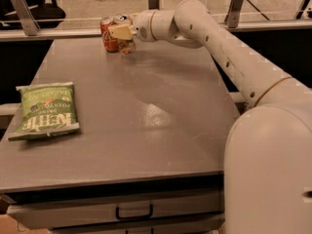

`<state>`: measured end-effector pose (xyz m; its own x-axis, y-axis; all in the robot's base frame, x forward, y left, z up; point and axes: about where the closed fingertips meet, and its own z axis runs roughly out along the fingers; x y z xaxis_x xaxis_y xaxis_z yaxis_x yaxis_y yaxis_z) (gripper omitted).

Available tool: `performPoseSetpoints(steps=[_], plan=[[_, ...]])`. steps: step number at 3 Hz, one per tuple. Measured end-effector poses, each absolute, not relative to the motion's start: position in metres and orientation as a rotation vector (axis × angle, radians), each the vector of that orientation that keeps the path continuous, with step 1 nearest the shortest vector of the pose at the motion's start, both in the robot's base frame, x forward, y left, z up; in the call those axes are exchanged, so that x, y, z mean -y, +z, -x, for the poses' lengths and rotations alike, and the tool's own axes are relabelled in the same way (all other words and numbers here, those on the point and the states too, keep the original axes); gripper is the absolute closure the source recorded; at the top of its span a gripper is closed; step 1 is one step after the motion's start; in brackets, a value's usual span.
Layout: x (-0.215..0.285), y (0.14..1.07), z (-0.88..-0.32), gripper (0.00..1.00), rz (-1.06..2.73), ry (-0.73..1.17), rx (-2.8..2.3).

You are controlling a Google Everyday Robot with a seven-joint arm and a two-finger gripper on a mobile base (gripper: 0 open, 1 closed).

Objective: Move orange can near coke can

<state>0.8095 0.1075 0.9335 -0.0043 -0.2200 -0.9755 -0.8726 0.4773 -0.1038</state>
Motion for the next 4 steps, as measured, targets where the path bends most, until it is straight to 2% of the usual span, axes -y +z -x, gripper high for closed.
performPoseSetpoints(steps=[2, 3, 4], plan=[[-0.119, 0.912, -0.822, 0.12, 0.959, 0.664, -1.574], [-0.117, 0.908, -0.824, 0.0, 0.947, 0.667, -1.578], [-0.099, 0.918, -0.826, 0.0, 0.939, 0.664, -1.561]])
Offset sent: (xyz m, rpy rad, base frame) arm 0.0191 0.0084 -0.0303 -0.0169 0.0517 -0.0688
